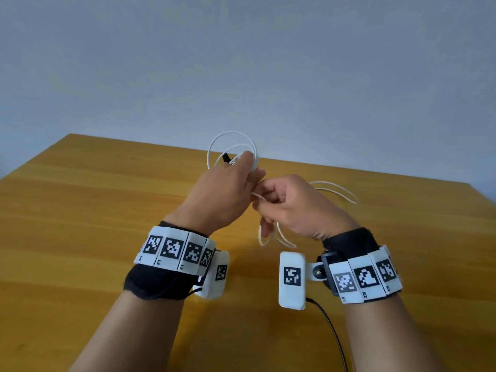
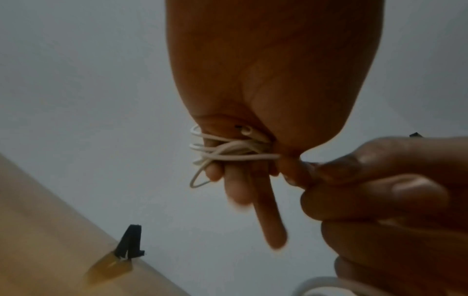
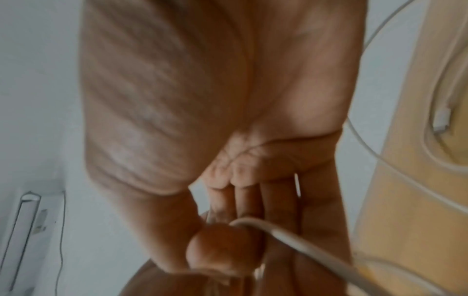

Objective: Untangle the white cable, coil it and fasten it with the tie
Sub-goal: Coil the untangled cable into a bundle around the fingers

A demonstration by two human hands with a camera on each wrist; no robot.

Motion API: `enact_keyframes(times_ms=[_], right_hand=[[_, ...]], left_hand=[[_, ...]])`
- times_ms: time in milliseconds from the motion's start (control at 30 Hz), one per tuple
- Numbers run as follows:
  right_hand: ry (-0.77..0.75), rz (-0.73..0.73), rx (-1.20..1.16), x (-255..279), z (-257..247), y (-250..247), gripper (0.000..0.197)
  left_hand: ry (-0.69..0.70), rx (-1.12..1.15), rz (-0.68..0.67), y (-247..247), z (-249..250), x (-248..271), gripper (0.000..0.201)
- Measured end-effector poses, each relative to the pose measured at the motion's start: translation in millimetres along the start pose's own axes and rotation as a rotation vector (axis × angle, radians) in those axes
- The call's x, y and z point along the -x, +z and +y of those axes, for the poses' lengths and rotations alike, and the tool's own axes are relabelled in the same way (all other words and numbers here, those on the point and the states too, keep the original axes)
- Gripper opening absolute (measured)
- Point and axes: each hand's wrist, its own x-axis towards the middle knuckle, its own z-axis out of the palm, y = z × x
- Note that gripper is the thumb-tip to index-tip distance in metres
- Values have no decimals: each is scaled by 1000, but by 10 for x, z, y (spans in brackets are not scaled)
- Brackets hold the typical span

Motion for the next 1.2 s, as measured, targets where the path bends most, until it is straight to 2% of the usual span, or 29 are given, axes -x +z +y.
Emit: enact_keyframes(times_ms=[100, 233, 400, 533, 667, 767, 833, 933, 1000, 1067, 1133, 1200], right_hand=[[-22, 176, 26, 24, 39, -89, 7], [-51, 311, 60, 56, 98, -201, 17], [-20, 507, 167, 69, 197, -323, 18], [43, 546, 290, 112, 236, -394, 13], [65, 512, 253, 131, 256, -414, 25], [69, 465, 267, 129, 288, -414, 24], [76, 510, 218, 121, 304, -435, 23], [123, 619, 189, 125, 309, -484, 30], [196, 668, 165, 142, 290, -509, 37], [322, 698, 47, 143, 279, -535, 50], [497, 654, -97, 150, 249, -542, 65], [556, 611, -231, 130, 236, -522, 64]], left_hand=[[-48, 78, -33, -58, -29, 8, 37], [-135, 246, -43, -160, -4, 34, 62], [-173, 423, -37, -283, -29, 48, 56], [-230, 599, 59, -320, -100, 18, 62], [-280, 854, 194, -342, -77, -4, 41], [-332, 1030, 355, -419, -57, -8, 43], [-360, 1121, 440, -472, -84, -2, 51], [-382, 1121, 482, -492, -120, 9, 51], [-379, 1097, 461, -479, -114, 9, 51], [-362, 1080, 380, -467, -78, 9, 51], [-340, 1054, 269, -448, -32, 8, 54], [-327, 1006, 155, -420, 4, 10, 56]])
